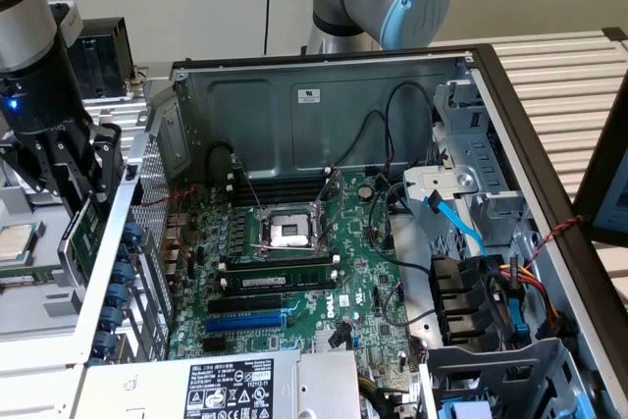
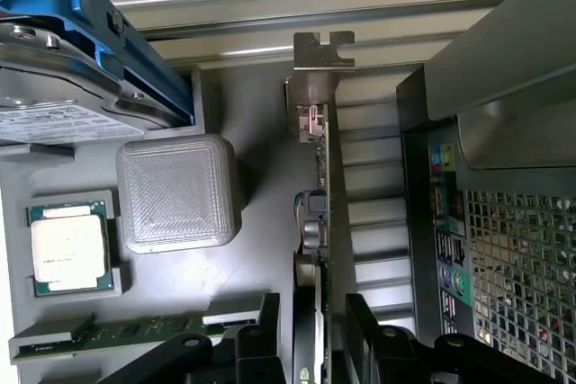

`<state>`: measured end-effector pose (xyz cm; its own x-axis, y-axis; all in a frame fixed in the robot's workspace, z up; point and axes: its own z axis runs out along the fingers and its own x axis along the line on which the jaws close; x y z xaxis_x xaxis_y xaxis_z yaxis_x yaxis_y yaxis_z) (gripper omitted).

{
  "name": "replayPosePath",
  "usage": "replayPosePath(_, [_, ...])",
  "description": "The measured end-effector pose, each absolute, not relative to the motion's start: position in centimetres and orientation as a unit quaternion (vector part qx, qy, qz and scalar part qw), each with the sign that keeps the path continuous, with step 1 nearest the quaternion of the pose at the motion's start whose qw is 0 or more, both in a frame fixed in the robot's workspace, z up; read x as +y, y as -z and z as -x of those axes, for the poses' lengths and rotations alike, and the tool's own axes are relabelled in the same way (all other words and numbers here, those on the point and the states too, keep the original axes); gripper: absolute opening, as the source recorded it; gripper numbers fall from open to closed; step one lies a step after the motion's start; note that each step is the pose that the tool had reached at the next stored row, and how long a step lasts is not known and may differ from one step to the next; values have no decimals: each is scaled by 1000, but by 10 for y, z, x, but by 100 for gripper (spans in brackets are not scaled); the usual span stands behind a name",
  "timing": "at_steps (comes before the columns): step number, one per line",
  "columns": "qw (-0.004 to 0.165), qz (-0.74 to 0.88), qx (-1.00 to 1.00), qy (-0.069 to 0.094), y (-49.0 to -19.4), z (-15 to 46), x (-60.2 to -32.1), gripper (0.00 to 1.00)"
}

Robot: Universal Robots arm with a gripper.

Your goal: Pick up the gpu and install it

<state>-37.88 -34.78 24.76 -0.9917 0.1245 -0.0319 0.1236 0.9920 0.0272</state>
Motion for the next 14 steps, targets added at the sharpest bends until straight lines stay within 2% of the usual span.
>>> replayPosePath(14, [17,-89,996,-9,-242,380,-348,42])
